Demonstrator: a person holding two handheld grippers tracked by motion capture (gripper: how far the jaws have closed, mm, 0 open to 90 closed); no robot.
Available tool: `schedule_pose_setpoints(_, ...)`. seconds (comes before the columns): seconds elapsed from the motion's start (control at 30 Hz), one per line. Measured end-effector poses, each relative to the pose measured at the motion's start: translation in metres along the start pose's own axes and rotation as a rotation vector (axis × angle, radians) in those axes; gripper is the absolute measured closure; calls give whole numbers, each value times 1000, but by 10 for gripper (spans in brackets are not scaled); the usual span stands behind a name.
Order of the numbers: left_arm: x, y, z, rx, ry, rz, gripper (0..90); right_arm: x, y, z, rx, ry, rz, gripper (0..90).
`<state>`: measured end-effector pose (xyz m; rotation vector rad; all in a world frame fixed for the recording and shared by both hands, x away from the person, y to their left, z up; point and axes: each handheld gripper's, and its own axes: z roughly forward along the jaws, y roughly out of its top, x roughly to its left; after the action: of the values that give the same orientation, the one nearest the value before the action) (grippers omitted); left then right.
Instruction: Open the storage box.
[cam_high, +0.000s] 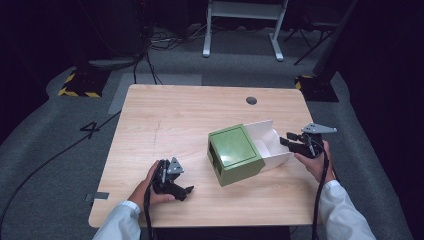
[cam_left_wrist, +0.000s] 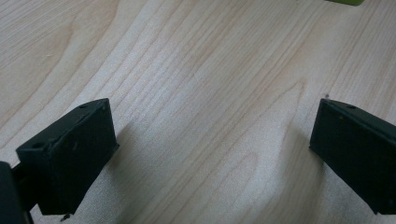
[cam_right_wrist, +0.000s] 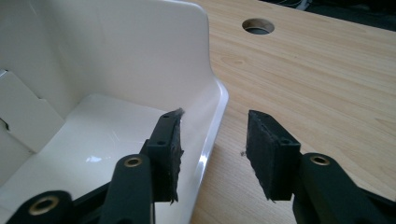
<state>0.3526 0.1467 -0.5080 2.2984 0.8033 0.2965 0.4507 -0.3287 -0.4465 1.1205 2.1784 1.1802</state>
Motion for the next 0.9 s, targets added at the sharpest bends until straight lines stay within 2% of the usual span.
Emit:
schedule_pose_setpoints(0.1, 0, 0, 0, 0, 0, 0, 5, -1, 2, -3, 3, 1, 3, 472)
schedule_pose_setpoints(0.17, 0, 0, 0, 0, 0, 0, 5, -1, 4, -6, -6, 3, 10, 450)
schedule_pose_setpoints(0.37, 0, 0, 0, 0, 0, 0, 5, 0, 7, -14, -13, -15, -9, 383)
schedule_pose_setpoints(0.5, 0, 0, 0, 0, 0, 0, 5, 1, 6, -18, -5, -28, -30, 348)
schedule_pose_setpoints(0.8, 0, 0, 0, 0, 0, 0, 5, -6, 0, -27, 5, -64, -18, 283)
schedule_pose_setpoints(0.9, 0, 0, 0, 0, 0, 0, 5, -7, -3, -29, 17, -73, -31, 280)
